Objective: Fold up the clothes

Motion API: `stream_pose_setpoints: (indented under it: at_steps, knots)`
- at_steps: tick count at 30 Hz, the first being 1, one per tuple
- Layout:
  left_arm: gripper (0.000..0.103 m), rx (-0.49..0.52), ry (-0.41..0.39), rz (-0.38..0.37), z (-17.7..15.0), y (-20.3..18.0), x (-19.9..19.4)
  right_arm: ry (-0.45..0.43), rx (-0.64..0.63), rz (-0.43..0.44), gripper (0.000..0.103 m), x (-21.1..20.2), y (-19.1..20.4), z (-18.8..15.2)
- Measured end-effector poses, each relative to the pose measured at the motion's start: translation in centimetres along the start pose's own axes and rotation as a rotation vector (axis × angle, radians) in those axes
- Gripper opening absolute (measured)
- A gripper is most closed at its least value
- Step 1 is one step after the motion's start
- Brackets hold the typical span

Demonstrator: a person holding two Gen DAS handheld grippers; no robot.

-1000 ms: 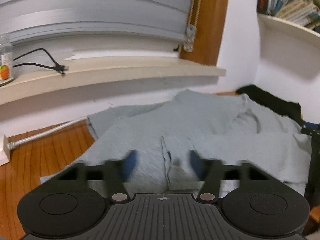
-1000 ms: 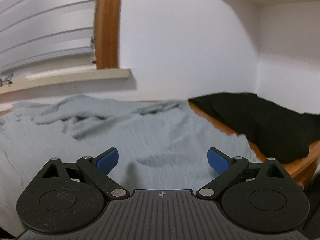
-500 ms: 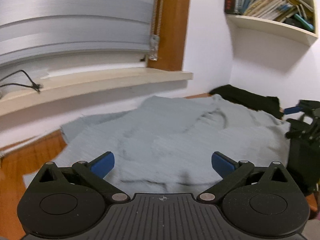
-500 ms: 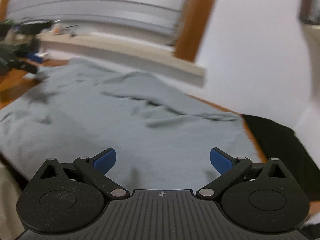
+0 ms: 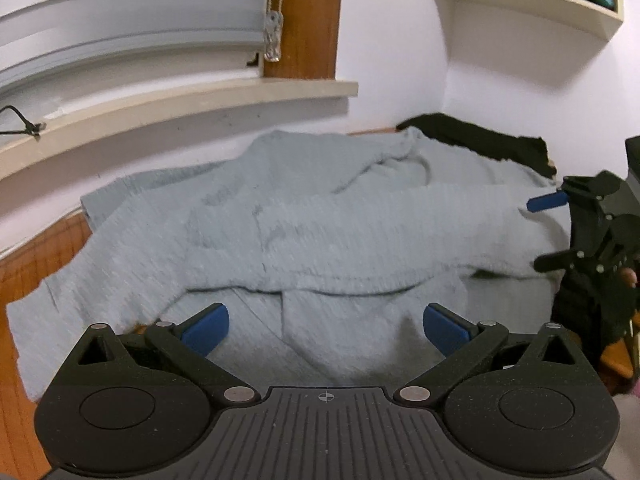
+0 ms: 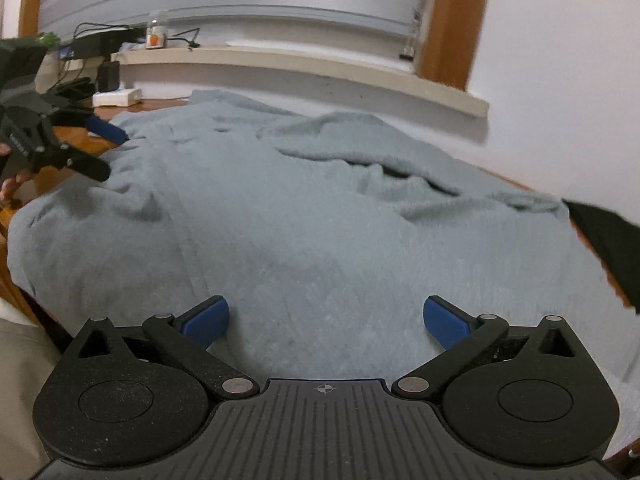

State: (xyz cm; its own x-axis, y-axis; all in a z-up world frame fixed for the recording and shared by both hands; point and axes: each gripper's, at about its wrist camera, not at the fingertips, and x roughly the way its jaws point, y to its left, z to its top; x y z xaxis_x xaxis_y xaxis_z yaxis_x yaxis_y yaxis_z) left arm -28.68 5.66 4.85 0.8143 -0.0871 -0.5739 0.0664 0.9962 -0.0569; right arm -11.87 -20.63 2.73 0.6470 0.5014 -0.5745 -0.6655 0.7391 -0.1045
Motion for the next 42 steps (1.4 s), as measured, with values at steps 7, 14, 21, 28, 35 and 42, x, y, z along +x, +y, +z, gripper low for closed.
stream_pose_setpoints:
  at_steps: [7, 14, 21, 28, 35, 42]
  knots:
    - [0.103, -0.004, 0.024, -0.013, -0.4, -0.1, 0.6, 0.005, 0.110, 0.055, 0.103, 0.5, -1.4, -0.8]
    - [0.103, -0.003, 0.029, -0.015, -0.4, 0.0, 0.8, -0.009, 0.112, 0.062, 0.103, 0.4, -1.5, -1.1]
    - [0.103, 0.027, 0.040, 0.001, -0.5, -0.3, 0.9, 0.003, 0.092, 0.056, 0.103, 0.4, -1.5, -0.6]
    - [0.103, 0.074, 0.014, 0.008, -0.4, -0.3, 0.7, -0.092, 0.062, 0.044, 0.103, 0.4, -0.2, 1.8]
    - [0.103, -0.014, -0.024, 0.028, 0.2, 1.0, -0.2, -0.112, 0.048, 0.178, 0.063, 4.2, 3.3, 5.5]
    - [0.103, -0.113, -0.090, -0.008, 0.5, 2.9, -1.4, -0.063, -0.045, 0.275, 0.049, 7.3, 7.7, 7.7]
